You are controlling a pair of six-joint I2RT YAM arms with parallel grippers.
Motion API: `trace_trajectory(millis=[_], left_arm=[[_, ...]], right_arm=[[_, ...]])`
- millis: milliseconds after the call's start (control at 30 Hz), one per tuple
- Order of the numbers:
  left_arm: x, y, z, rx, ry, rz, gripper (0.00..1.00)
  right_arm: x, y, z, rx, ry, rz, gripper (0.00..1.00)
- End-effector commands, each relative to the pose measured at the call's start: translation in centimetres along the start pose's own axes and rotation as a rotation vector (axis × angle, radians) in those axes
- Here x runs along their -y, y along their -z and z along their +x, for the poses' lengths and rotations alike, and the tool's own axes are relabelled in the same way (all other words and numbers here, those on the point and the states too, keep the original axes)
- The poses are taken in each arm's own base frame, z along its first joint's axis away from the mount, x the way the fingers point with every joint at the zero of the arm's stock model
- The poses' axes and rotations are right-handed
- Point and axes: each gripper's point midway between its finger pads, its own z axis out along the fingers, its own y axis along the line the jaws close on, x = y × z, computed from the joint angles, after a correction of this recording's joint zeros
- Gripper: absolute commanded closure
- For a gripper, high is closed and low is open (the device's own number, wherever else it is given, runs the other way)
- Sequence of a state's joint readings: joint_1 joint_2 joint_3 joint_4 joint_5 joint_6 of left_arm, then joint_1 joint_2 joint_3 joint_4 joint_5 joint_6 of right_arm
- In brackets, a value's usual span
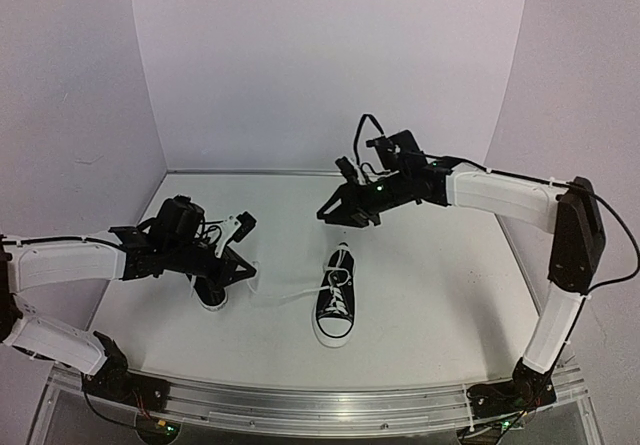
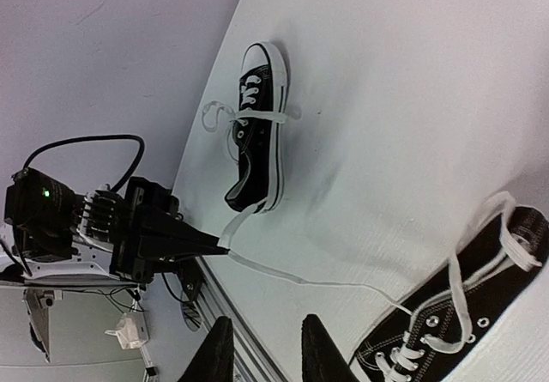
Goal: Tie the shoes
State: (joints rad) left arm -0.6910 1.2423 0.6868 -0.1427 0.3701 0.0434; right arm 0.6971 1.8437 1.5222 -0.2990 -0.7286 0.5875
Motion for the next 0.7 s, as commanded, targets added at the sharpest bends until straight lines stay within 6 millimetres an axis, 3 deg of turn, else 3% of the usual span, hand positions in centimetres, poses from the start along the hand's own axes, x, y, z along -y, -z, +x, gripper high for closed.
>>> trace_trajectory(millis=[0,100,167,300,433,500,567,667], left_arm=[[0.3,1.5,-3.2,0.116,-0.020,-0.017,1.00],[-0.1,2.3,-2.2,0.105,-0.010,-0.054,1.00],[-0.3,2.7,-1.7,0.091,-0.014,-0.076,1.00],[-0.4,2.8,-1.5,0.075,-0.035,-0.089,1.00],[-0.3,2.5,-2.3,0.084,-0.038,-0.075,1.00],[-0.2,2.2,-2.6,0.087,-0.039,-0.064,1.00],[-0.2,1.9,-2.6,0.077,-0.042,-0.055,1.00],[-0.3,1.5,-2.4,0.061,-0.056,-0.049,1.00]], right_arm=[[-6.4,-3.9,-2.2,-0.019,0.131,-0.153,0.67],[-9.4,-5.8,-3.2,-0.028,0.148,-0.219,0.63],[-8.6,-5.5,-4.0,-0.002,0.126,-0.180,0.61],[-1.1,-2.4,-4.7,0.058,0.021,0.046,0.58],[6.2,2.2,-3.5,0.072,-0.024,0.272,0.52],[9.2,3.5,-2.3,0.038,-0.027,0.355,0.51],[11.5,4.0,-0.9,-0.005,-0.024,0.421,0.51],[13.1,3.3,0.5,-0.062,-0.007,0.443,0.50]])
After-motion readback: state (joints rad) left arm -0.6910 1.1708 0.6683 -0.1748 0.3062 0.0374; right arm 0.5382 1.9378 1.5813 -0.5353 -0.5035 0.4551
